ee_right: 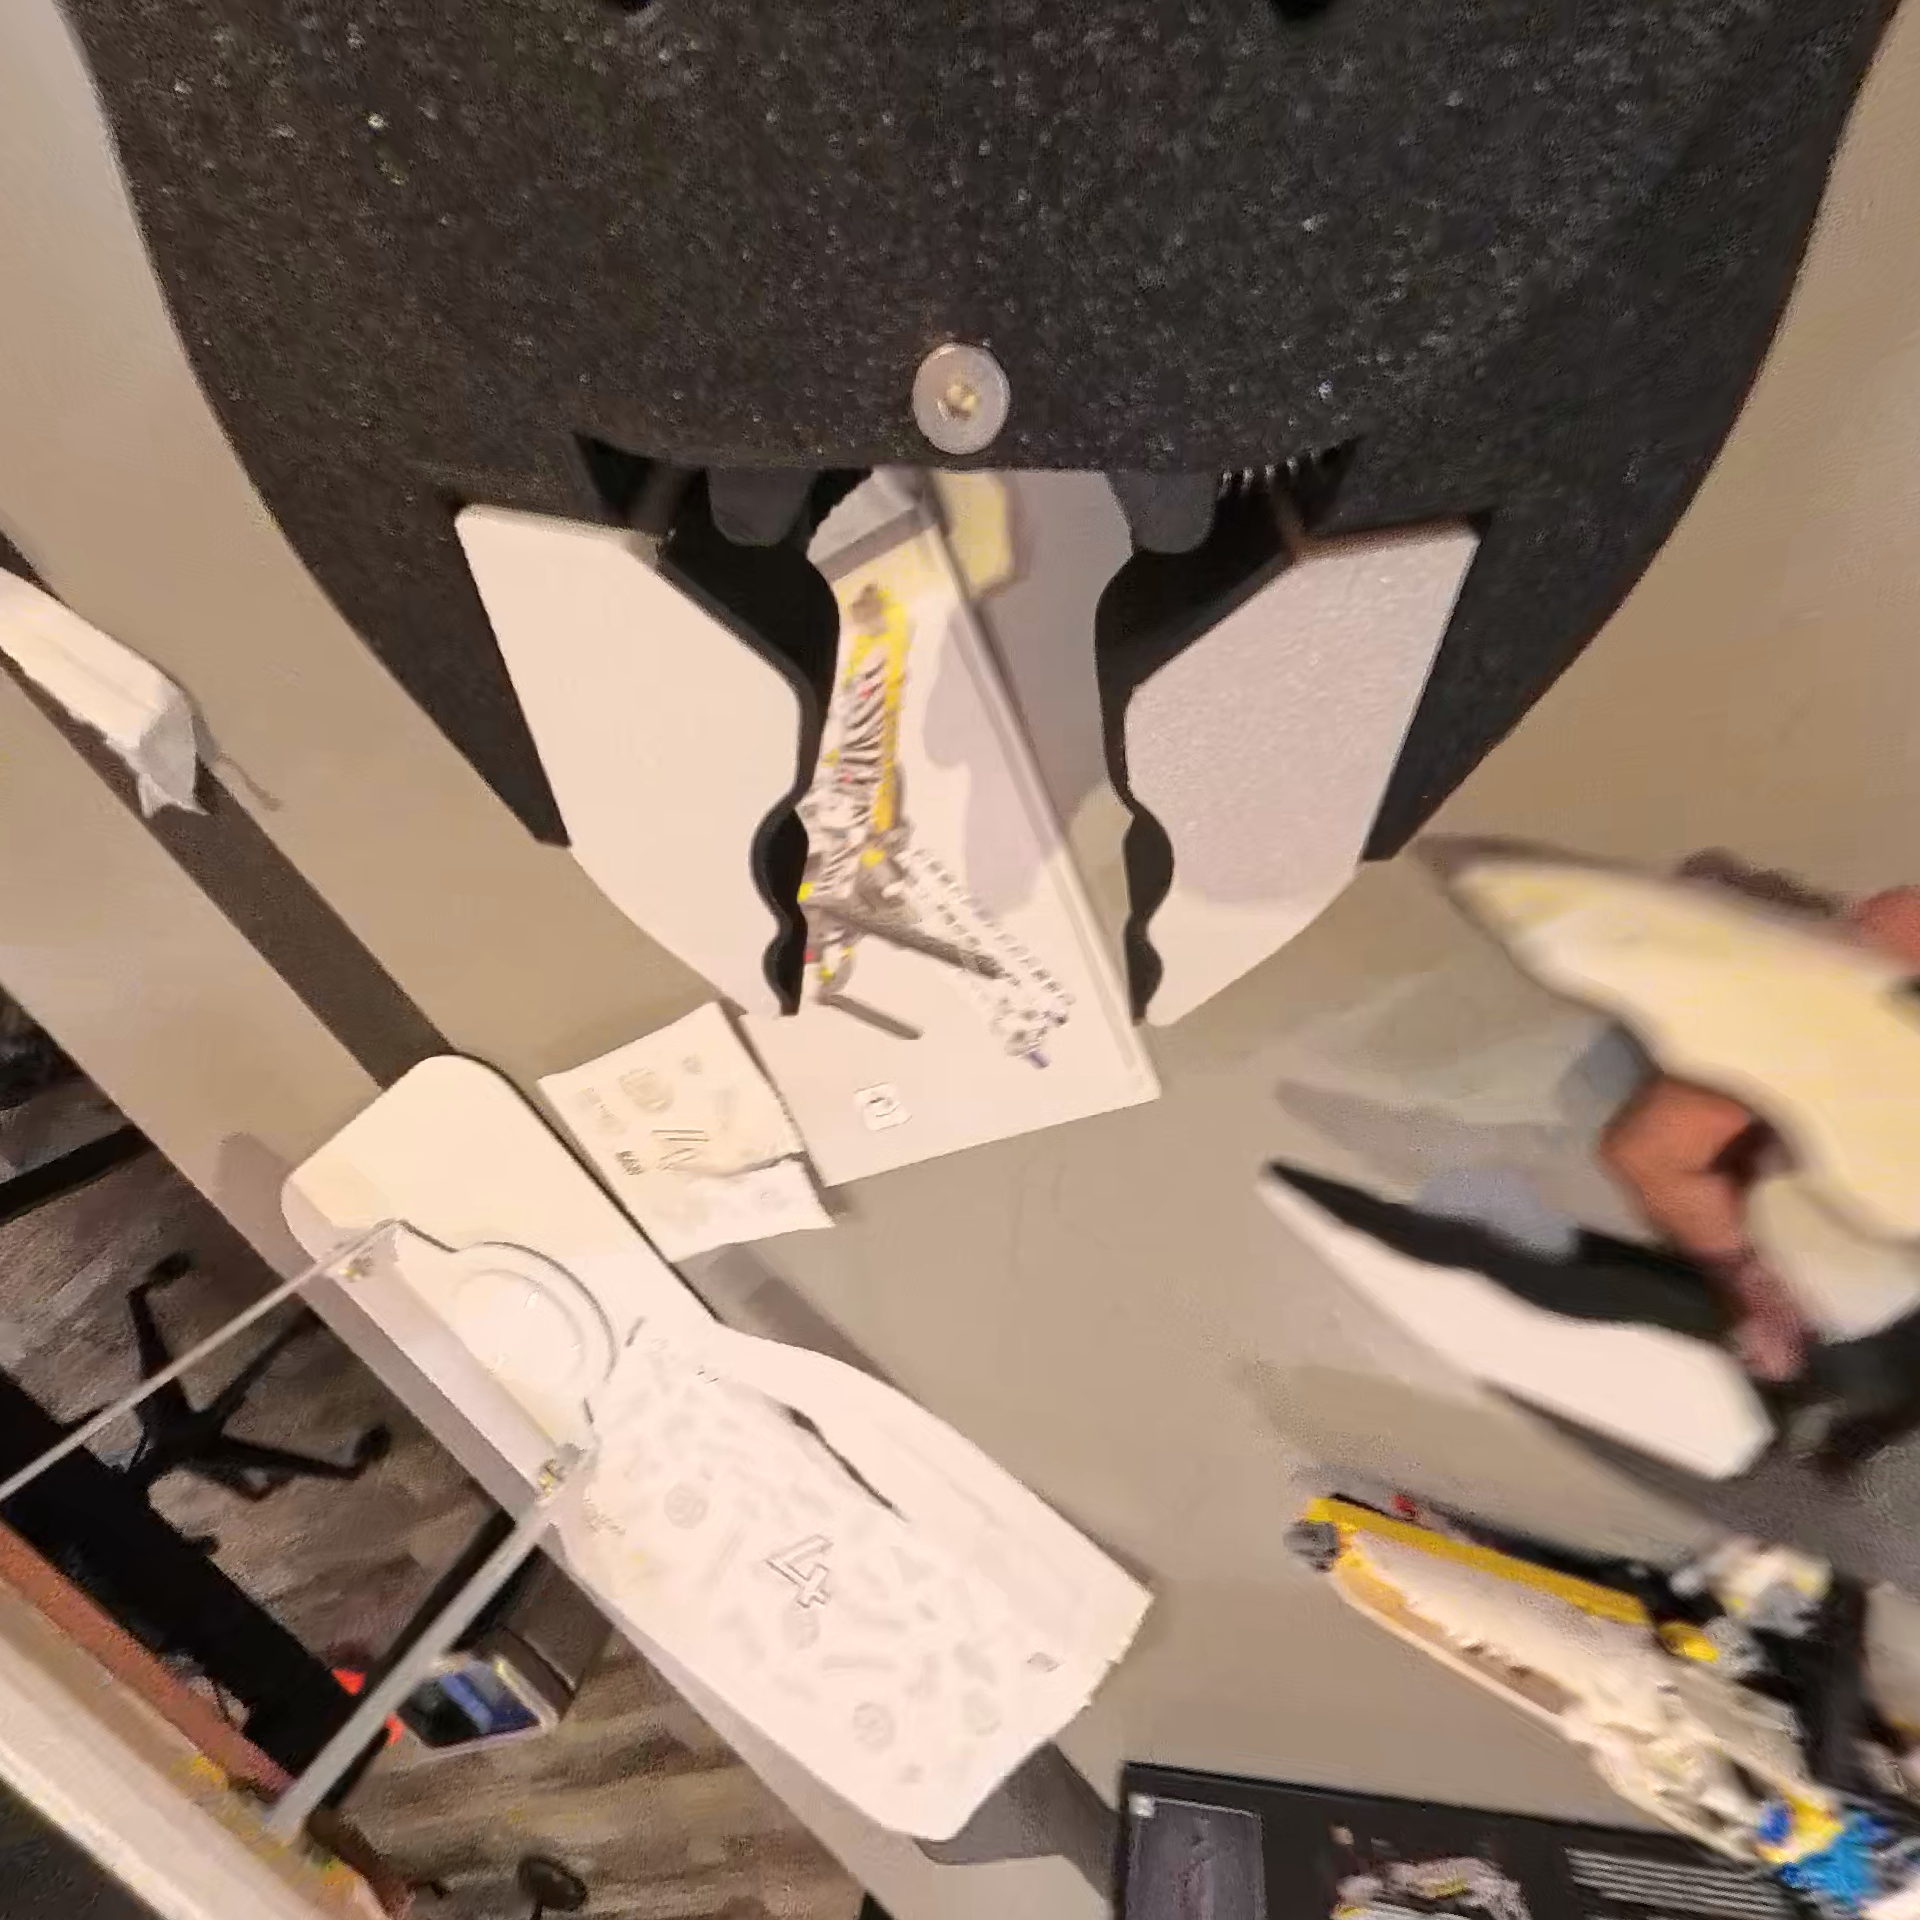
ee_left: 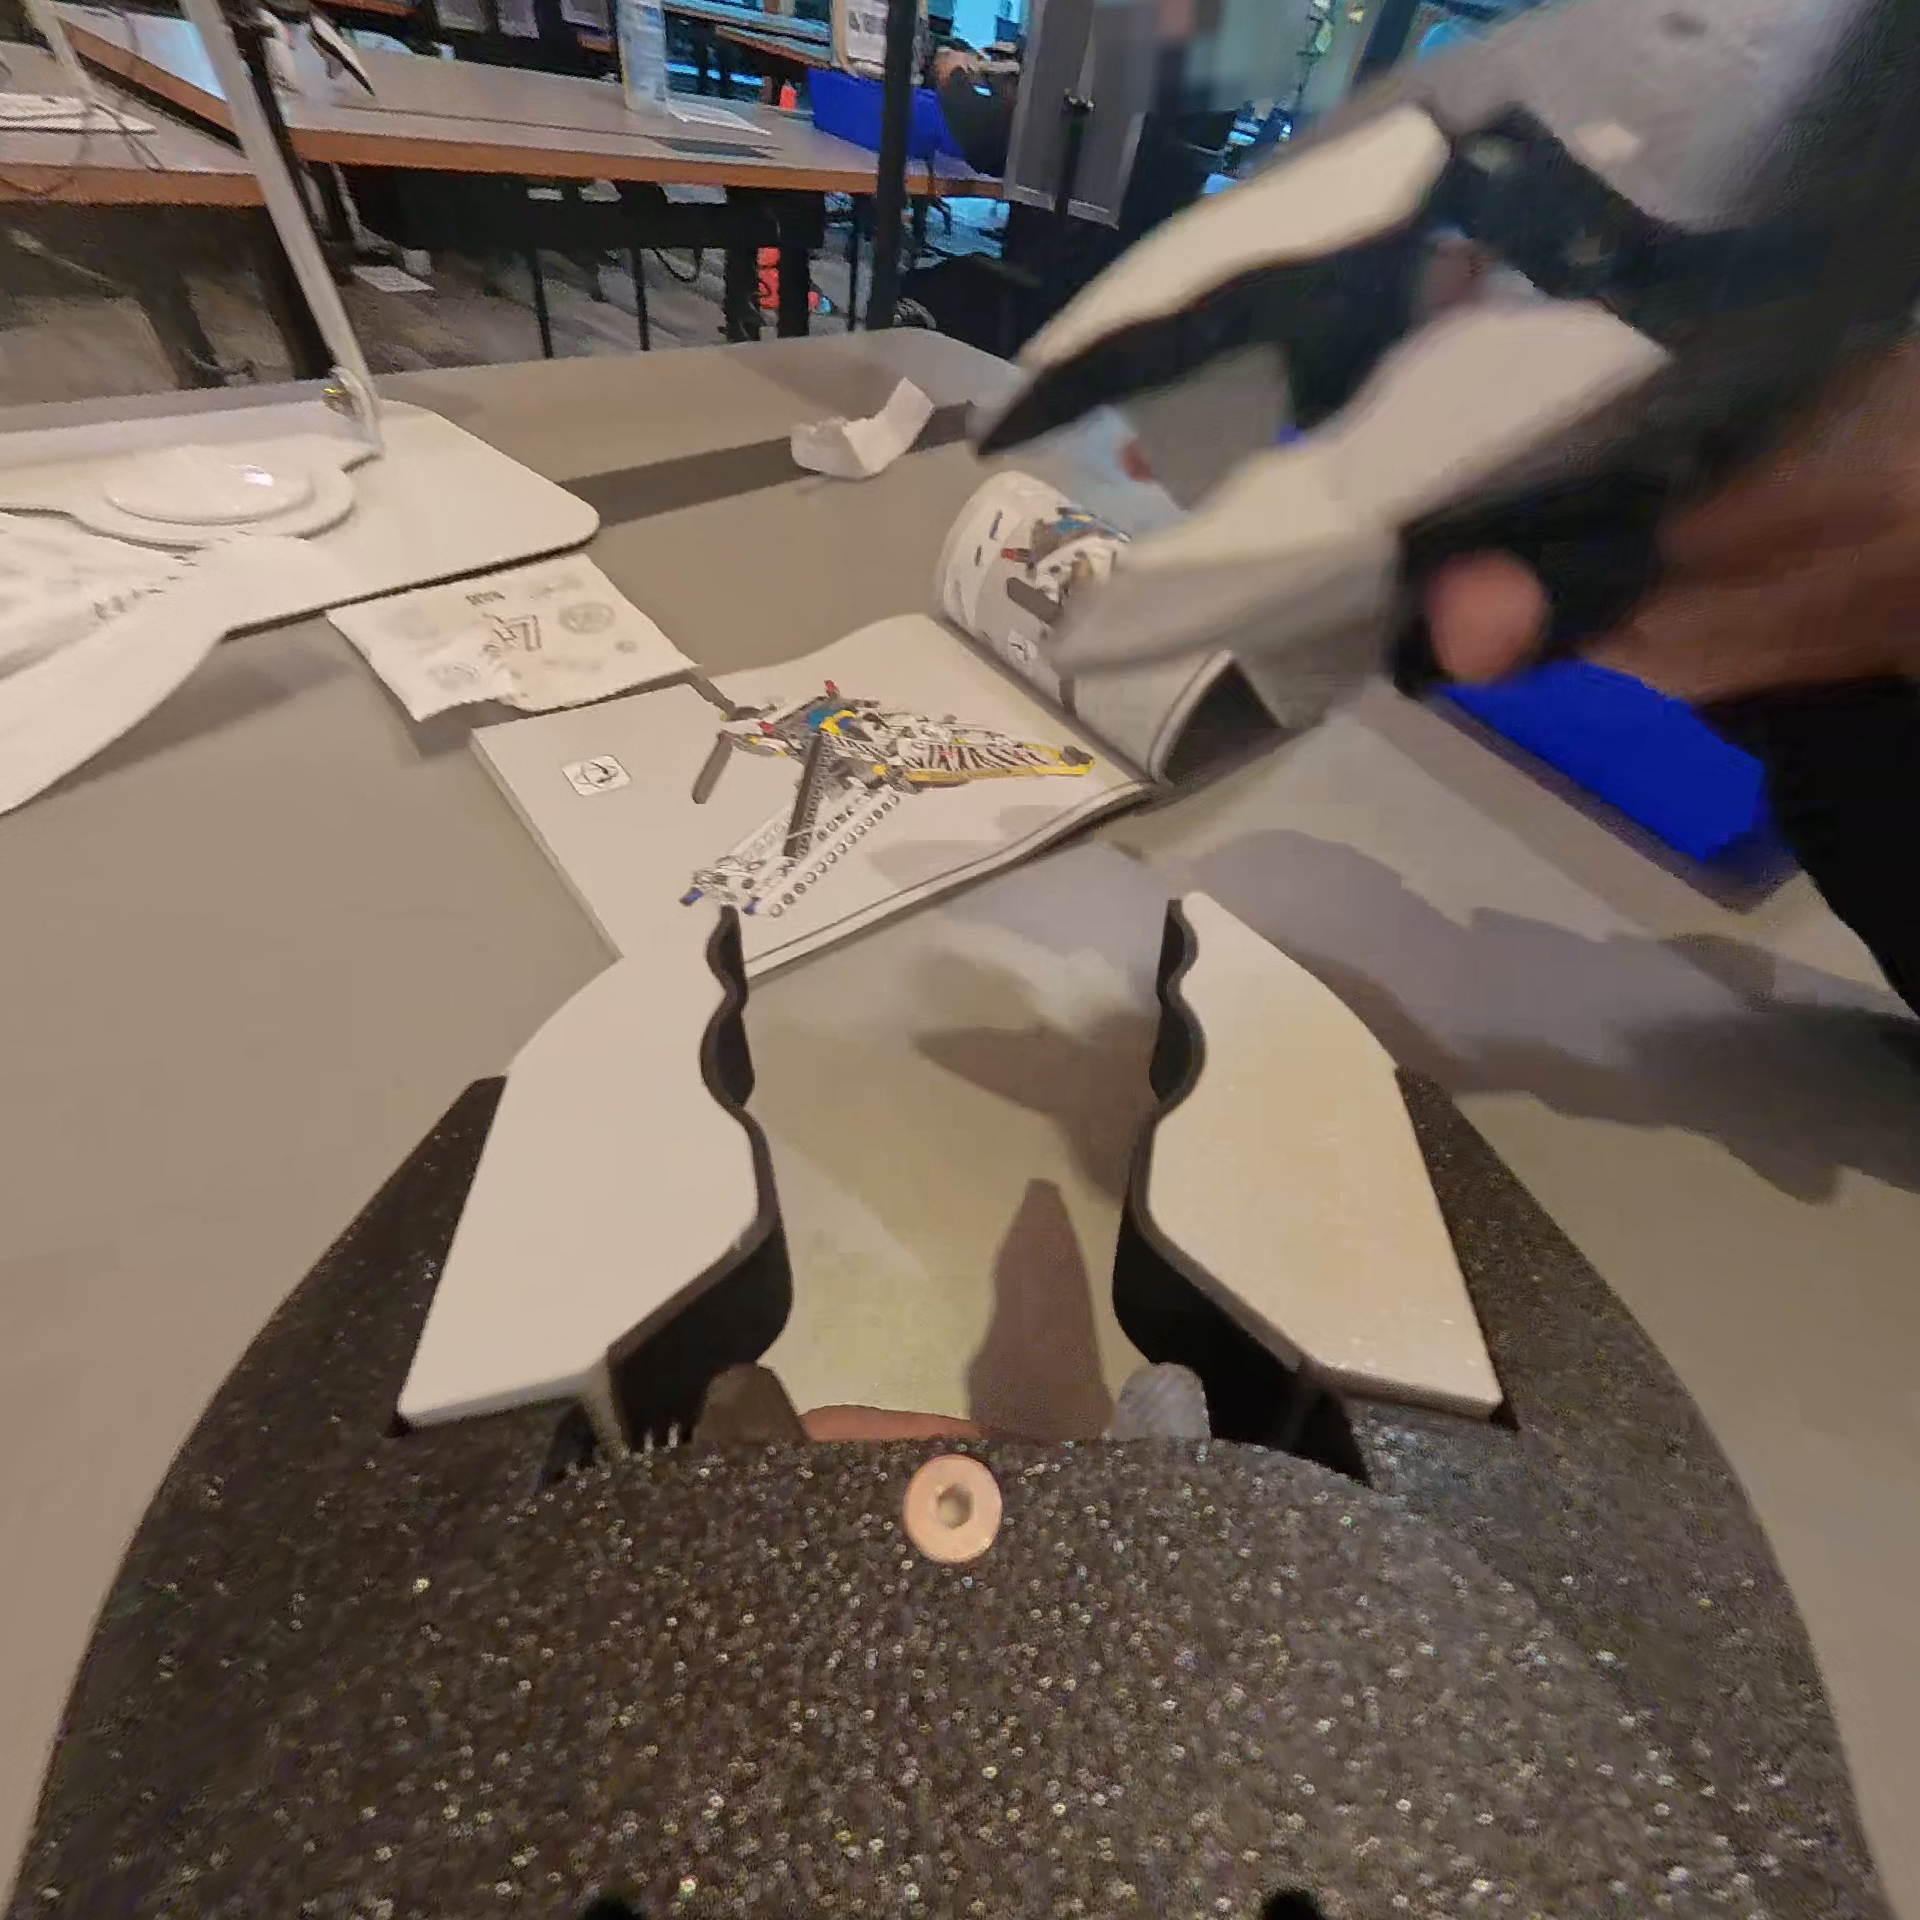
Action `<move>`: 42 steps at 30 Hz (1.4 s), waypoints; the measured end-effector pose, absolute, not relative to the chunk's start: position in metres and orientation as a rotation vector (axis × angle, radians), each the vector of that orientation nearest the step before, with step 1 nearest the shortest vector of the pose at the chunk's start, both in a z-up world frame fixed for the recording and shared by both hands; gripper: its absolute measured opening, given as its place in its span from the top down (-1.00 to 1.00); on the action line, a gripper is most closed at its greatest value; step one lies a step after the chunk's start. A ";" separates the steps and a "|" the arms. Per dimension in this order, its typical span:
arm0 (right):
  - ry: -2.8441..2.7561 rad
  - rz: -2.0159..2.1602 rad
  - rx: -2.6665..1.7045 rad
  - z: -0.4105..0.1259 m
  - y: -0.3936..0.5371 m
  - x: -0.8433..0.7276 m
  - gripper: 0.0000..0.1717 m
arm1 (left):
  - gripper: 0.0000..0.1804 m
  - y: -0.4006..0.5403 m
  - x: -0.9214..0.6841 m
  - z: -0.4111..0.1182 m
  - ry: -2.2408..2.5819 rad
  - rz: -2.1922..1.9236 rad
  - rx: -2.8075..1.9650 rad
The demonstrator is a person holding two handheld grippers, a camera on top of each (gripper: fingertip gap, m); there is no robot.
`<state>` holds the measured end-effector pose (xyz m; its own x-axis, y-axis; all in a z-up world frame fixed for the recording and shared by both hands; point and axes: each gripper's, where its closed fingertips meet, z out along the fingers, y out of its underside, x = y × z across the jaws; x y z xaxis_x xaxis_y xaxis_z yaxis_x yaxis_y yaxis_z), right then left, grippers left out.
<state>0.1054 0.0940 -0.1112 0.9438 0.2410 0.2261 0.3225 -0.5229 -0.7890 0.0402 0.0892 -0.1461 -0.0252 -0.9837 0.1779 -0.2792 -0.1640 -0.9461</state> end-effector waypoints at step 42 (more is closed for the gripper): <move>-0.721 0.200 -2.702 -0.213 0.127 0.171 0.23 | 0.22 0.078 0.031 -0.134 1.333 -1.418 -1.472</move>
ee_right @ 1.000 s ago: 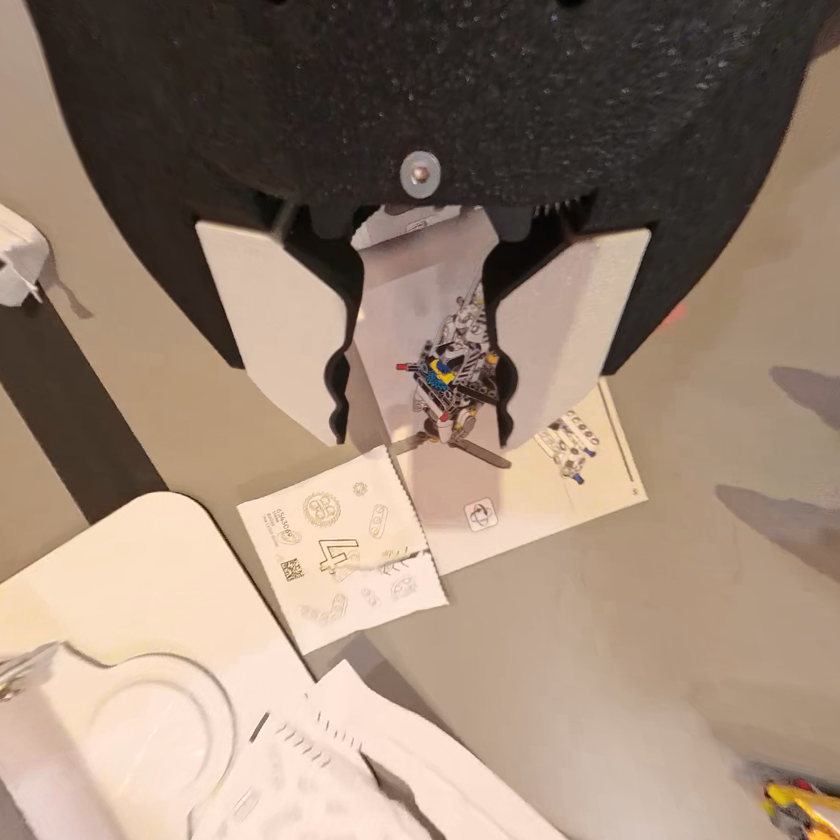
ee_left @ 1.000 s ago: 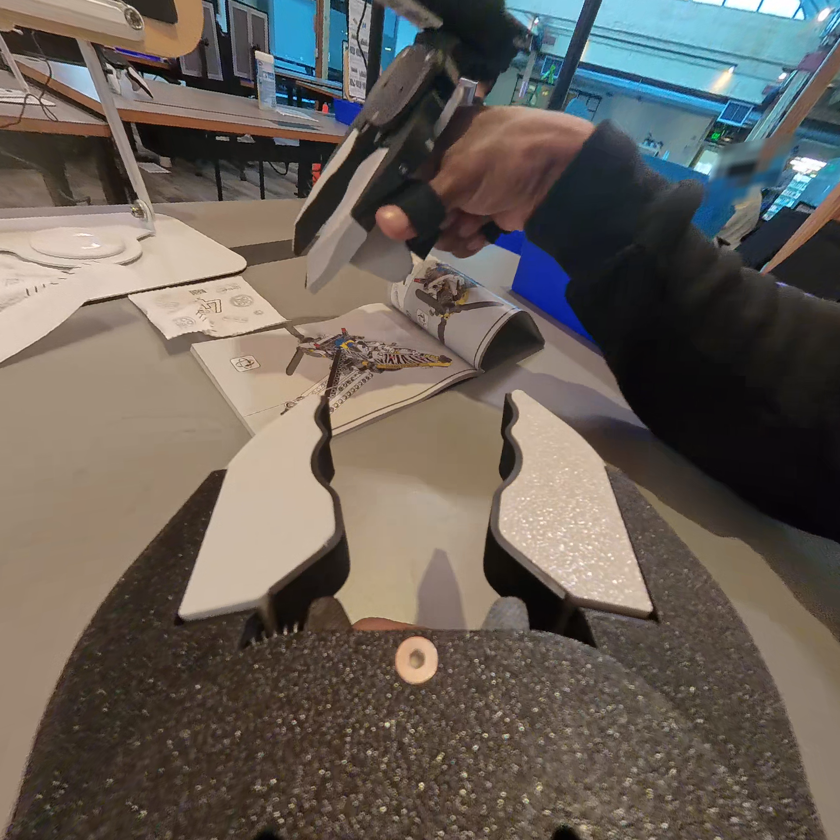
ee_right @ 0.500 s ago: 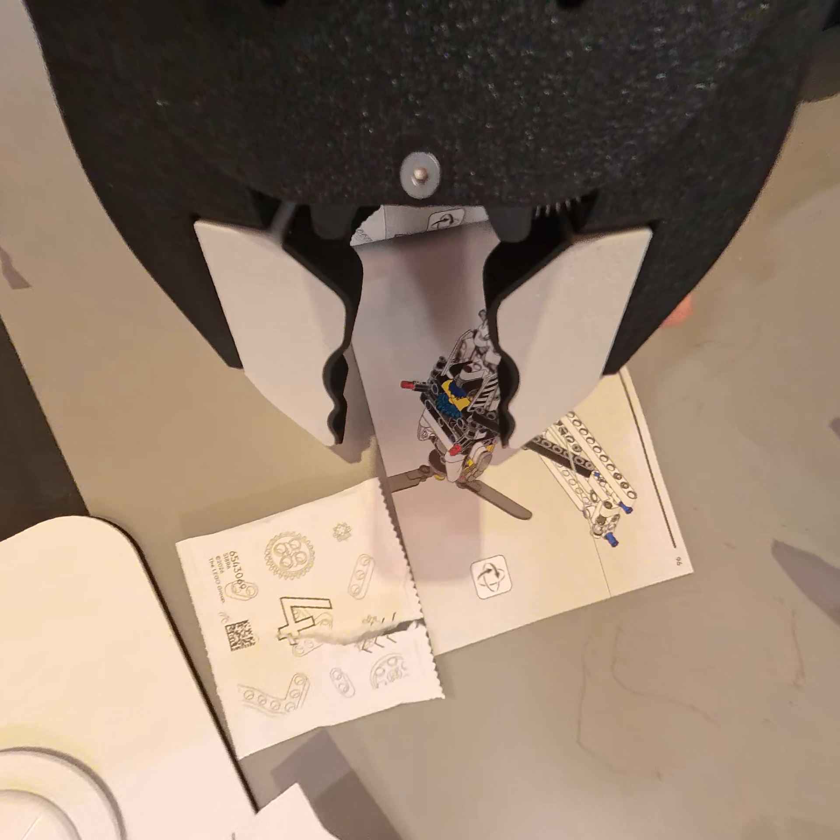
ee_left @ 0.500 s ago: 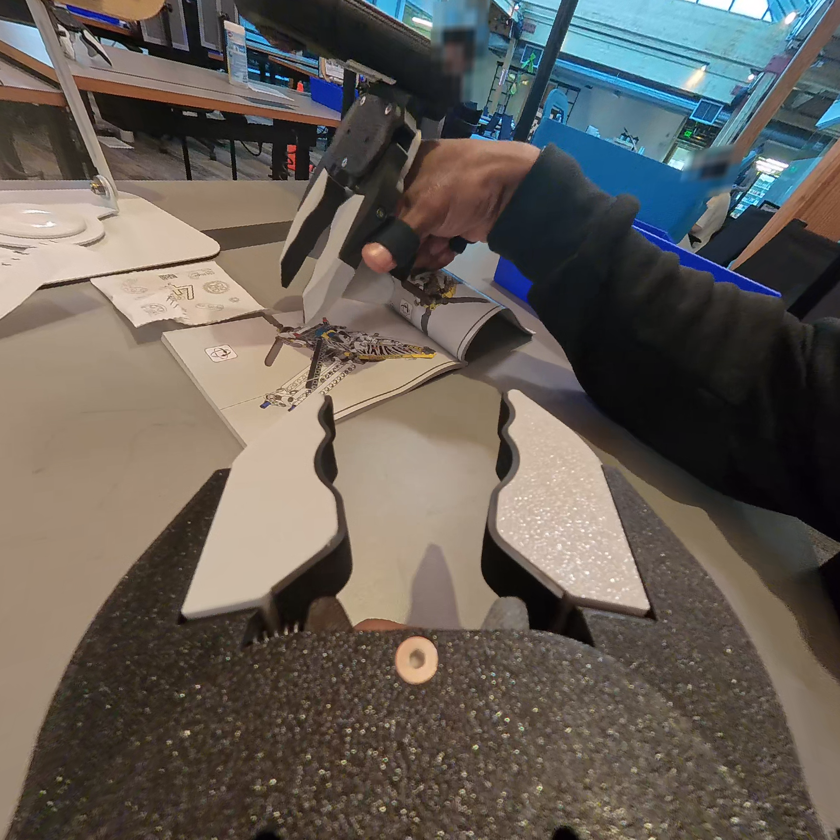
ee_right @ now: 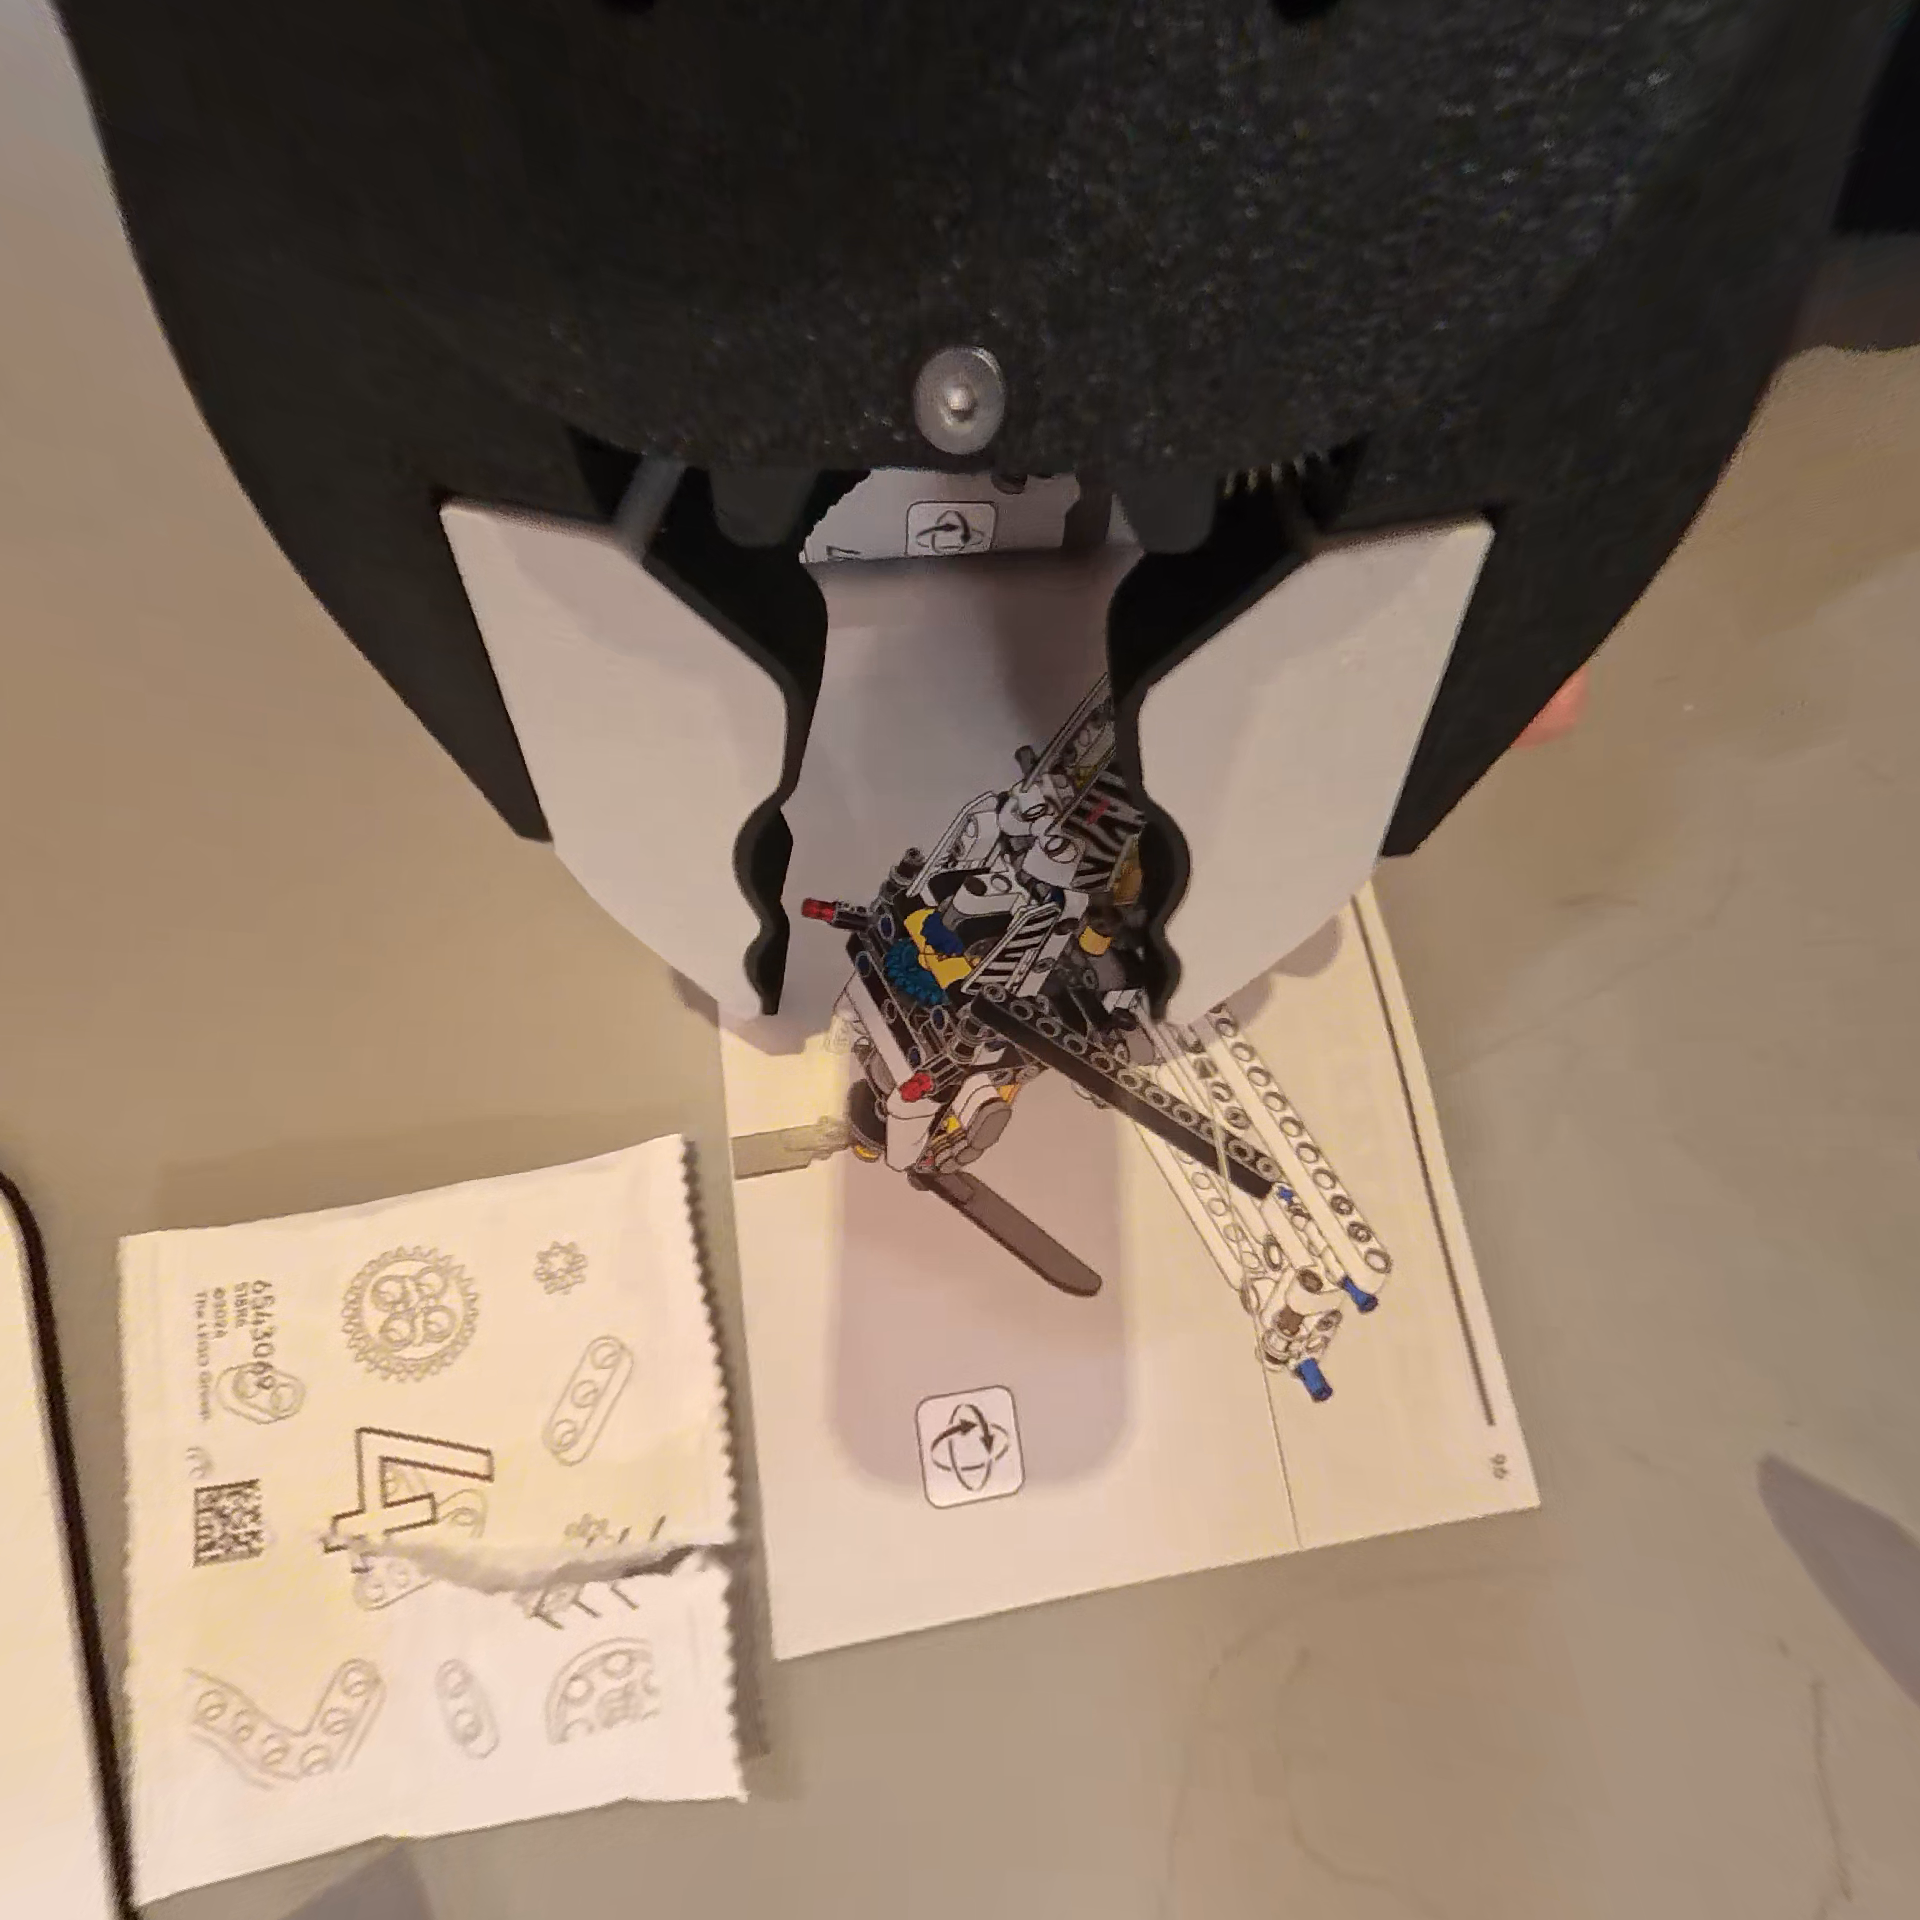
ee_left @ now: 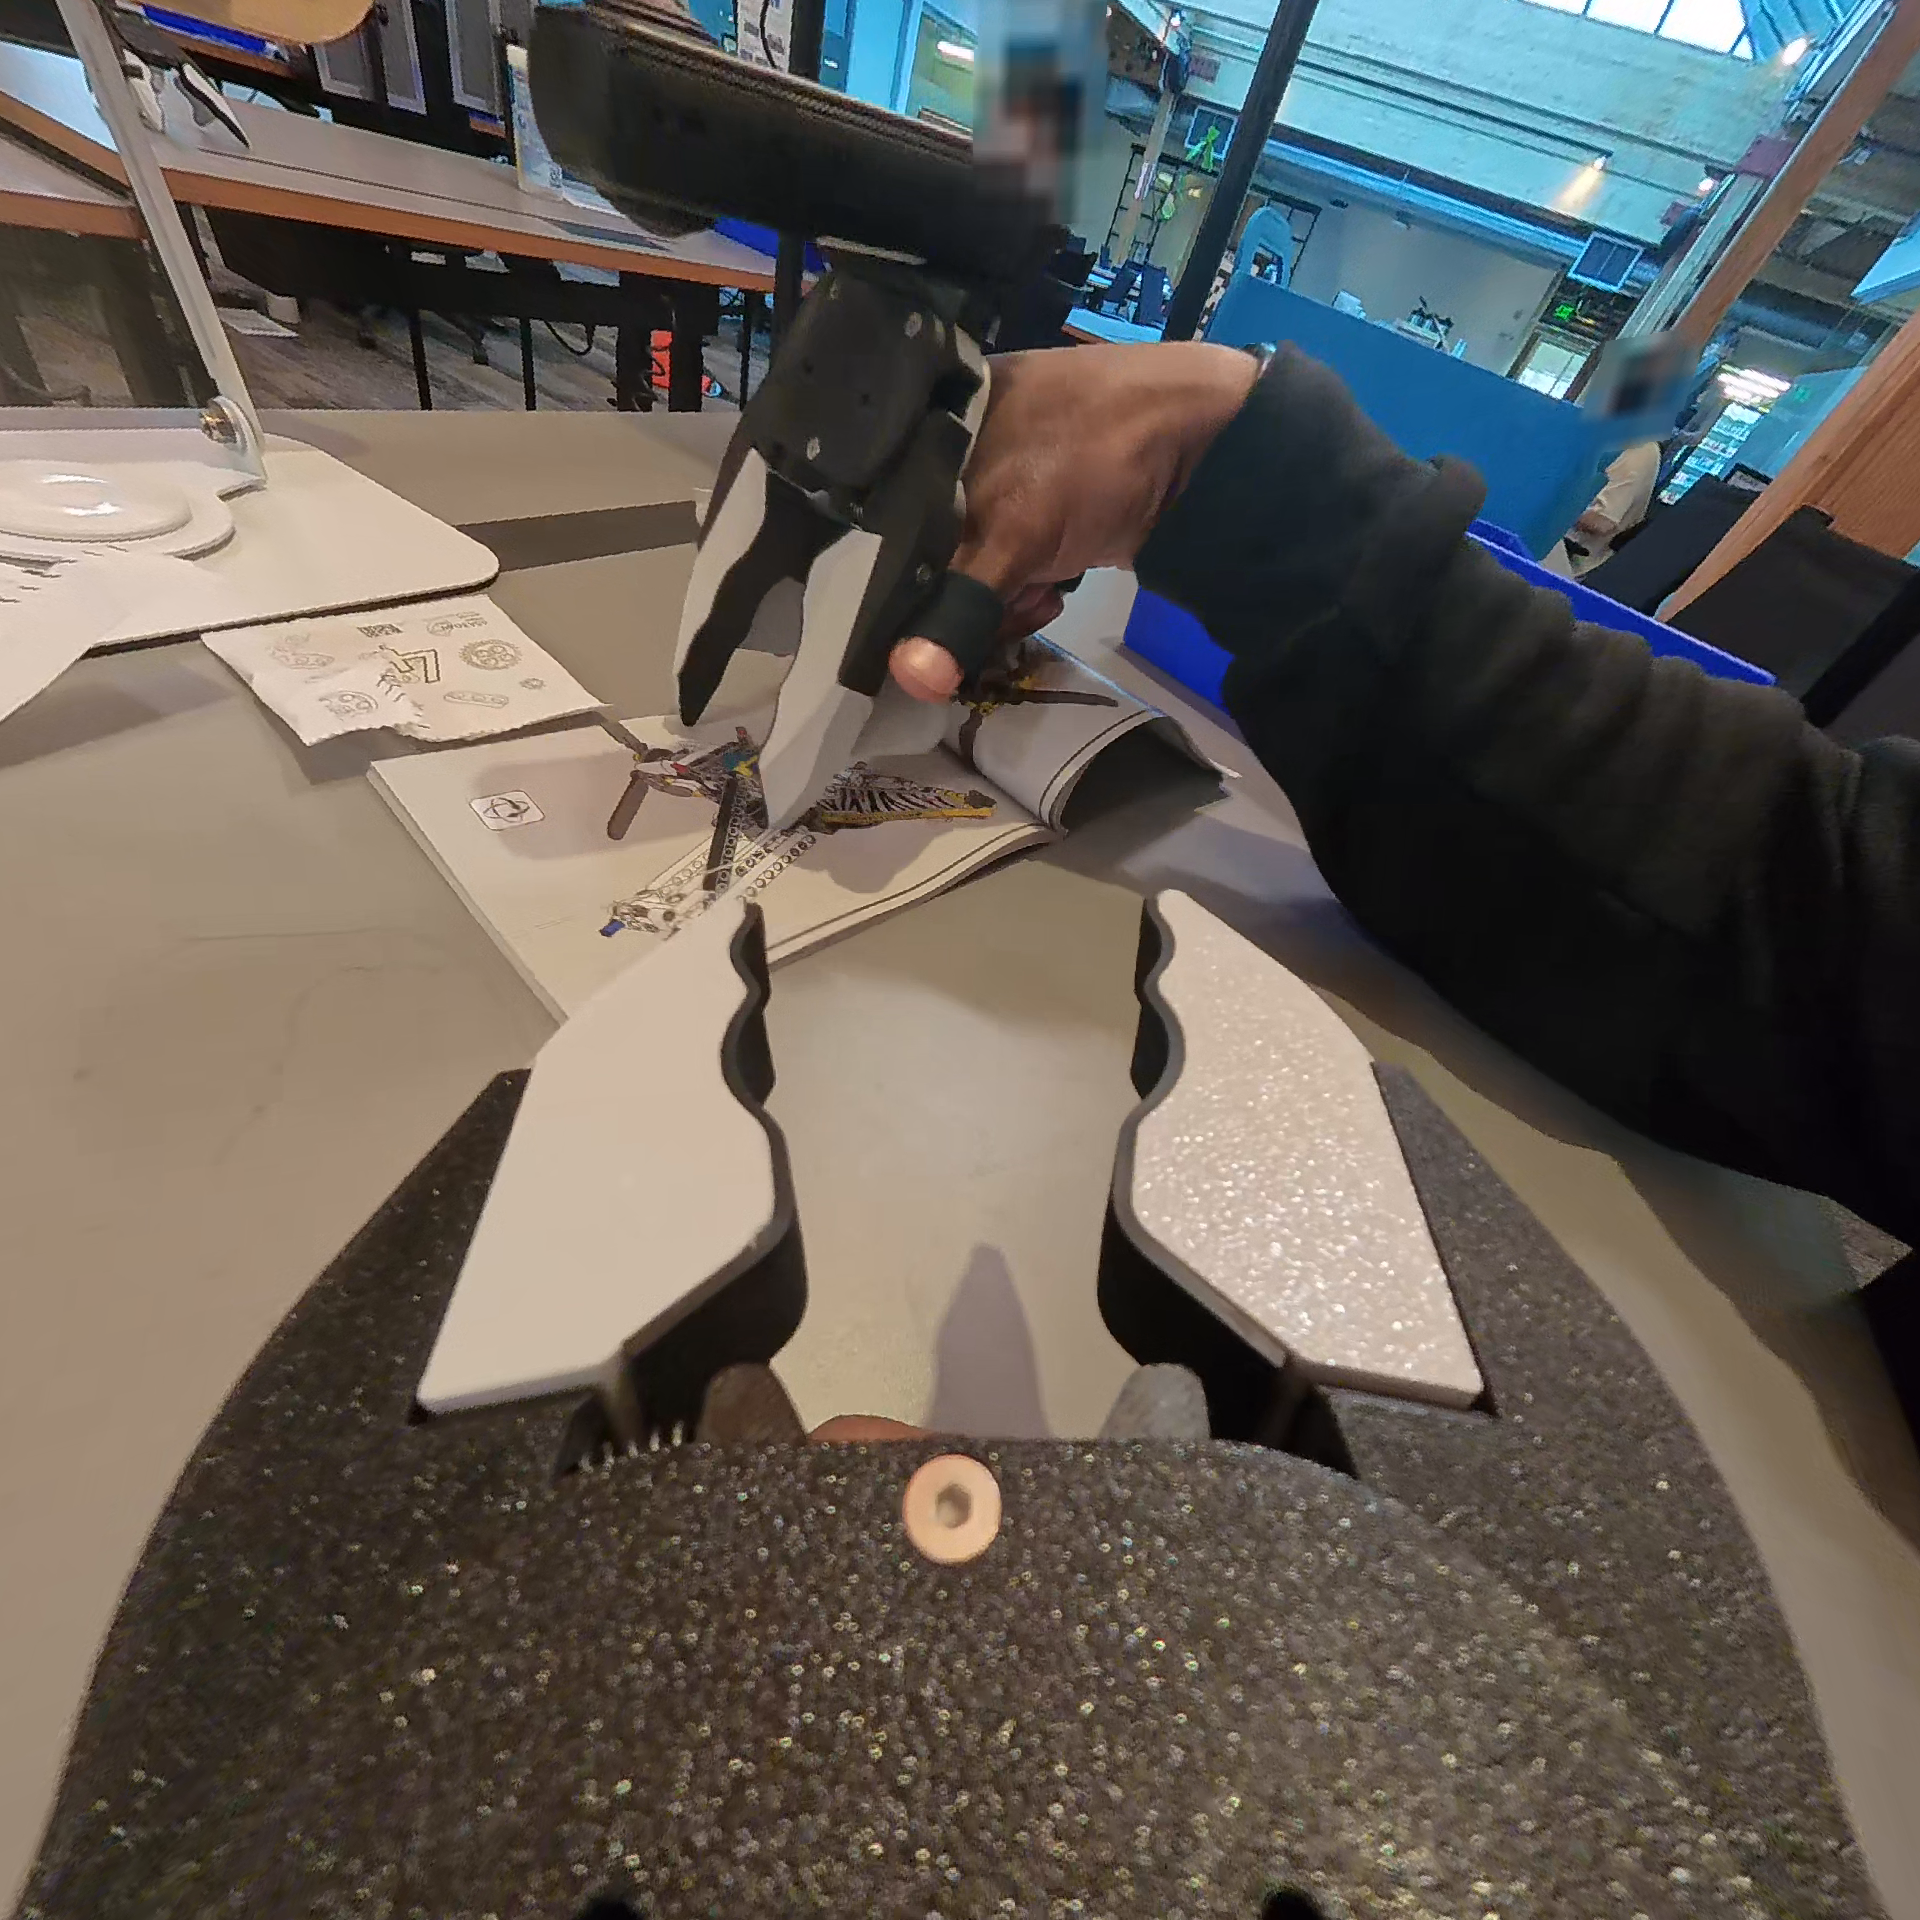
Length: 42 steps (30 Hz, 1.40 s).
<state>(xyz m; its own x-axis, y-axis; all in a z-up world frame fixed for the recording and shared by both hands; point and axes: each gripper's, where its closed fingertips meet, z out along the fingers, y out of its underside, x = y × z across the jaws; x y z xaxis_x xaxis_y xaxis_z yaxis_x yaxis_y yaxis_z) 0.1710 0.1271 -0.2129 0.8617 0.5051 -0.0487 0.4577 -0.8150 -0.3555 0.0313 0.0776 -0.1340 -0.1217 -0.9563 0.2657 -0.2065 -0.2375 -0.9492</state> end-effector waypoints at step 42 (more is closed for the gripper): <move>-1.363 0.196 -2.160 -0.213 0.036 0.004 0.75 | 0.28 0.101 0.021 -0.152 1.379 -1.297 -1.603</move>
